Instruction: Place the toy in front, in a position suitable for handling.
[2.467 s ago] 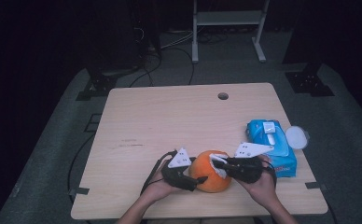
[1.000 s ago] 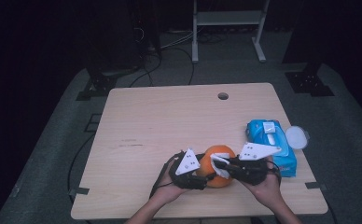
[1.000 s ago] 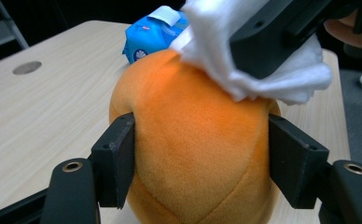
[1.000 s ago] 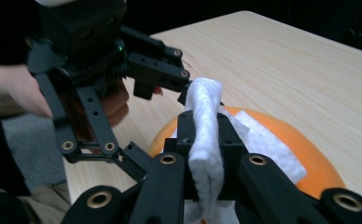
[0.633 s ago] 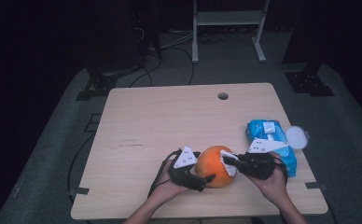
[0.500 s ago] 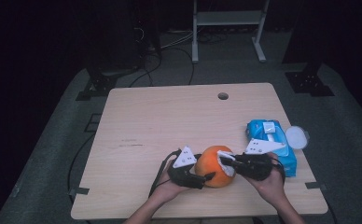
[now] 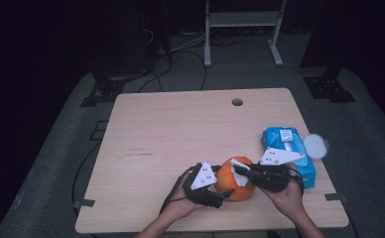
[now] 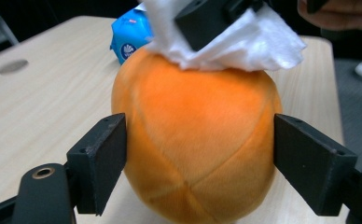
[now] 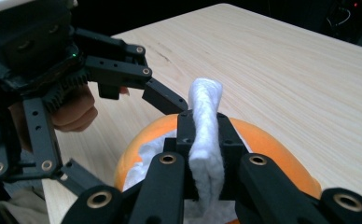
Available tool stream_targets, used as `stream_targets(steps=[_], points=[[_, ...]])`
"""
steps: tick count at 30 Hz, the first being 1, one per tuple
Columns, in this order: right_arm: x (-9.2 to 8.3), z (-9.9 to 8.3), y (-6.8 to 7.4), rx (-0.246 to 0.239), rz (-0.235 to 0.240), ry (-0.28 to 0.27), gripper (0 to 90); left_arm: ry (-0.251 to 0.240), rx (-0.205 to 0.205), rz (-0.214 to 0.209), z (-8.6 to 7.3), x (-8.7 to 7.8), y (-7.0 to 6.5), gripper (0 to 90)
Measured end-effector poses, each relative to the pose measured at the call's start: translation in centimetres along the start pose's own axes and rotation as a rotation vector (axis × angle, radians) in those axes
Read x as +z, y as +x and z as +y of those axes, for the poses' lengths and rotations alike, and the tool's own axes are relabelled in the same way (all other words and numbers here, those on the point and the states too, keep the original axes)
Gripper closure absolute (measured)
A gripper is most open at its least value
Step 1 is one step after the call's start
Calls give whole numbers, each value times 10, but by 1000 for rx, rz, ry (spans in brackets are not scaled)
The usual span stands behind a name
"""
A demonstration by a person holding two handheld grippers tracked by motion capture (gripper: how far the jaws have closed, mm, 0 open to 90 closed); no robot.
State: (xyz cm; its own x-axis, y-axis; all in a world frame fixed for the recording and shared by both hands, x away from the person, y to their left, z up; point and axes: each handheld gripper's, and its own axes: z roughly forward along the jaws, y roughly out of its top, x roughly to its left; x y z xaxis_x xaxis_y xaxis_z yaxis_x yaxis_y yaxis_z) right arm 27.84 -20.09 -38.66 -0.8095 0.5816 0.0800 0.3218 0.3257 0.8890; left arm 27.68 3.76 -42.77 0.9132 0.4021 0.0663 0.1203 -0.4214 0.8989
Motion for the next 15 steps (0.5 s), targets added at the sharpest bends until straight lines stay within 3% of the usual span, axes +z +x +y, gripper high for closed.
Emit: stream_targets(steps=[3,7,9,11,13,15], points=[[3,3,10,-21,10,4,830,10,15,0,1,0,-2,271],[16,5,27,-57,84,27,828,33,68,10,2,0,-7,277],[19,6,31,-88,66,41,829,35,78,16,0,-1,-6,279],[15,7,25,-74,45,32,828,38,82,16,-1,-1,-5,284],[6,7,13,-57,-4,16,828,36,73,12,-3,-1,-3,284],[-1,3,-2,-15,-41,12,828,36,59,4,-4,-1,0,277]])
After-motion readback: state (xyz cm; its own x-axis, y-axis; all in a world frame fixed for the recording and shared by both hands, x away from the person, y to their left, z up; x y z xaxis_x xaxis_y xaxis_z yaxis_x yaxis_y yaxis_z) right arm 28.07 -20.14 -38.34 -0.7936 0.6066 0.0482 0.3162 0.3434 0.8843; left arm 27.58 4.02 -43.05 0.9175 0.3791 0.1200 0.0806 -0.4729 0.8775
